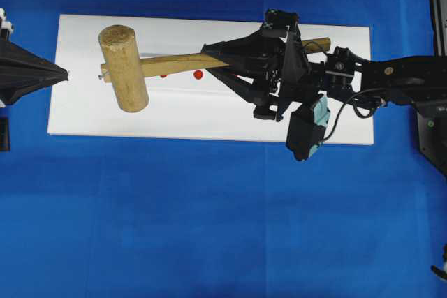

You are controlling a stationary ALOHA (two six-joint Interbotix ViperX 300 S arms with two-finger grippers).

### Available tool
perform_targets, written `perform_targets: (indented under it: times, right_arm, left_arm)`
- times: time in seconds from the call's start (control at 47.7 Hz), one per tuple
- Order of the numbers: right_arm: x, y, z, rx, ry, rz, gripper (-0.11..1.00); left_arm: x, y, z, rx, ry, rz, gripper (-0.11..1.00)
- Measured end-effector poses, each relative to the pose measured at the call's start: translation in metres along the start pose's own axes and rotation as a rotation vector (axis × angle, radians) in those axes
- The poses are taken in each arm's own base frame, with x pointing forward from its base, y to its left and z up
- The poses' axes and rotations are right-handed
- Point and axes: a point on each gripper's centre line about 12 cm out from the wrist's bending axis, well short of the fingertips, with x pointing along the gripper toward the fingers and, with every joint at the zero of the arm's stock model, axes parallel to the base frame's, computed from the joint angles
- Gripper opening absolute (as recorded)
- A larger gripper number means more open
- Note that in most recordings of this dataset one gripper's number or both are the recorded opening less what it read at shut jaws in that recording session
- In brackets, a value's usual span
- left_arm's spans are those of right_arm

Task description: Hit the mark with a hammer.

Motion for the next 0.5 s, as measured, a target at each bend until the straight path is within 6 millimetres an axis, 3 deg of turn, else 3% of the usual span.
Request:
perform_targets:
  times: [0.105,0.314,0.377,0.44,0.503]
  right_arm:
    - [0.0,0.001,0.0,-0.003,-0.001,0.005,0.09]
    - [0.0,0.0,0.0,-0.011,0.001,0.001,0.09]
    - [0.0,0.001,0.0,-0.013,0.001,0.003,0.09]
    - [0.0,0.0,0.0,-0.012,0.001,0.001,0.09]
    - [0.0,0.001,0.0,-0.014,0.001,0.003,0.09]
  left_arm:
    - [0.0,0.001,0.001,-0.029,-0.005,0.004,0.1]
    - [0.001,0.008,0.0,-0.118,-0.004,0.042,0.72]
    - [0.002,0.01,-0.002,-0.135,0.002,0.05,0.86]
    - [0.003,0.01,-0.003,-0.146,0.009,0.055,0.93]
    - [0.004,0.011,-0.003,-0.149,0.008,0.057,0.93]
